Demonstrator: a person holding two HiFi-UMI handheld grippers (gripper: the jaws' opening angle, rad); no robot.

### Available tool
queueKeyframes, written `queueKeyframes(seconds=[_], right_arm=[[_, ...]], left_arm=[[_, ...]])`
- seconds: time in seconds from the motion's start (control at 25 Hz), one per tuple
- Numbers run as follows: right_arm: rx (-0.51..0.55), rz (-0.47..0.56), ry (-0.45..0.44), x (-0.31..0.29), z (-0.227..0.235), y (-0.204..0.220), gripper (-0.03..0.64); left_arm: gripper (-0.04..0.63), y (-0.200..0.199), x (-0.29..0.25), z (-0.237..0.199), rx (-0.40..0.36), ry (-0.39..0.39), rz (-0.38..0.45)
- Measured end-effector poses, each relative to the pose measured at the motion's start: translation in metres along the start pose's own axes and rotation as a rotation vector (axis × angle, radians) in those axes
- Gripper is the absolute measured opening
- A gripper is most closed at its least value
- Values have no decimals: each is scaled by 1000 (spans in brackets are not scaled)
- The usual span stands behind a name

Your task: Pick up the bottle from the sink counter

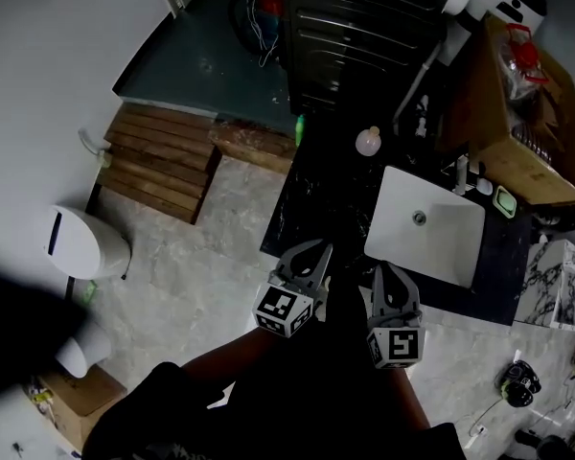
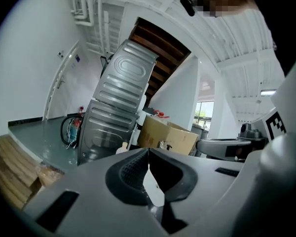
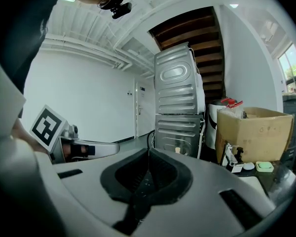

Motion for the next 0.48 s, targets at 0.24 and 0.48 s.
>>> queueKeyframes(seconds=[0.24,0.48], right_arm=[[-11,37,-4,-30,35,-6,38],[-37,69,15,-65,85,-19,38]], left_arm=[[17,-2,-31,-5,-74,-61,-2],[17,-19,-83,-17,-186,-123,31]])
Point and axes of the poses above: the fingertips, and each gripper's own axes: x backward along the fingers, z to its right, y out of its underside, the point moved 6 cm from there along x, backward along the fingers, and after that the axes turned 6 degrees about -y, right-handed, at the moved point
